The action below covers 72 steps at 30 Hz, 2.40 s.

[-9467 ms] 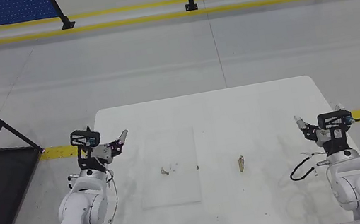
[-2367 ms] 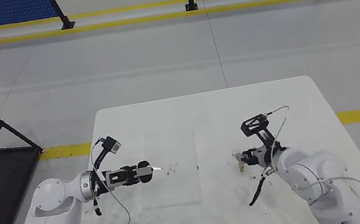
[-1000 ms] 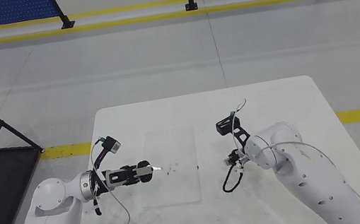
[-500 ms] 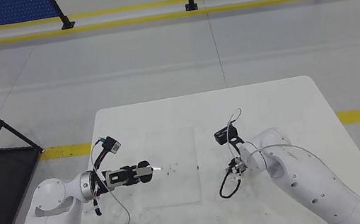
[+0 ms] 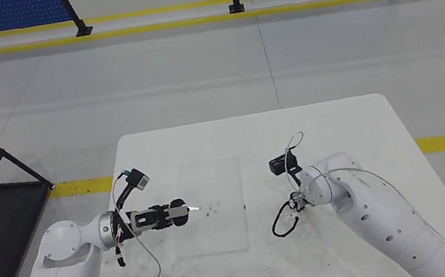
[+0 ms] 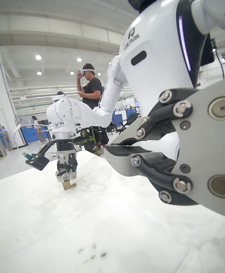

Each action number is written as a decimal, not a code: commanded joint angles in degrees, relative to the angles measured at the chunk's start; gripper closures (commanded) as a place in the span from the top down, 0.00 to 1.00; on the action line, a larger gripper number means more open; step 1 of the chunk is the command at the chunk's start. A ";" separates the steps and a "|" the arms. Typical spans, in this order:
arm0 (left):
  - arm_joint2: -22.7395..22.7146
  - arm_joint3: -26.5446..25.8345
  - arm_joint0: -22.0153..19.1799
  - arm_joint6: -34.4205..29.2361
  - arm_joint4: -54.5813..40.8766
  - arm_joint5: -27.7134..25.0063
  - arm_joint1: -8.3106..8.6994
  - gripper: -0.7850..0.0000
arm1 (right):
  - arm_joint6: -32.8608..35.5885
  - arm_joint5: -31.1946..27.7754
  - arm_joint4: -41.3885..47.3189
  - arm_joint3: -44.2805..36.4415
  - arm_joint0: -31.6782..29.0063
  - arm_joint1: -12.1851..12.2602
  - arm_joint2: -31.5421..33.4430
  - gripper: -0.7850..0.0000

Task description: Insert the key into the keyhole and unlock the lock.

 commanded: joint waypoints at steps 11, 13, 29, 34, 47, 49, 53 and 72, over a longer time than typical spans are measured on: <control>0.00 0.00 0.00 0.00 0.00 0.00 0.00 0.00 | -0.06 0.05 -0.95 2.84 -0.03 -2.22 0.70 0.34; 0.00 0.00 0.00 0.00 0.00 0.00 0.00 0.00 | 0.00 0.00 -1.29 3.26 -0.04 -2.56 0.79 0.32; 0.00 0.00 0.00 0.00 0.00 0.00 0.00 0.00 | -0.85 0.85 -1.88 3.23 -1.71 -4.40 4.99 0.00; 0.00 0.00 0.00 0.00 0.00 0.00 0.00 0.00 | -3.13 3.11 6.86 -1.79 -5.34 -4.24 11.83 0.00; 0.00 0.00 0.00 0.00 0.00 0.00 0.00 0.00 | -10.20 -13.06 53.44 3.68 -14.80 -3.62 28.27 0.00; 0.00 0.00 0.00 0.00 0.00 0.00 0.00 0.00 | -9.75 -15.20 58.45 5.43 -15.07 -3.63 28.57 0.00; 0.00 0.00 0.00 0.00 0.00 0.00 0.00 0.00 | -9.49 -18.50 67.89 8.24 -15.73 -3.74 28.73 0.00; 0.00 0.00 0.00 0.00 0.00 0.00 0.00 0.00 | -14.48 -22.28 73.23 9.48 -17.68 -3.68 28.83 0.00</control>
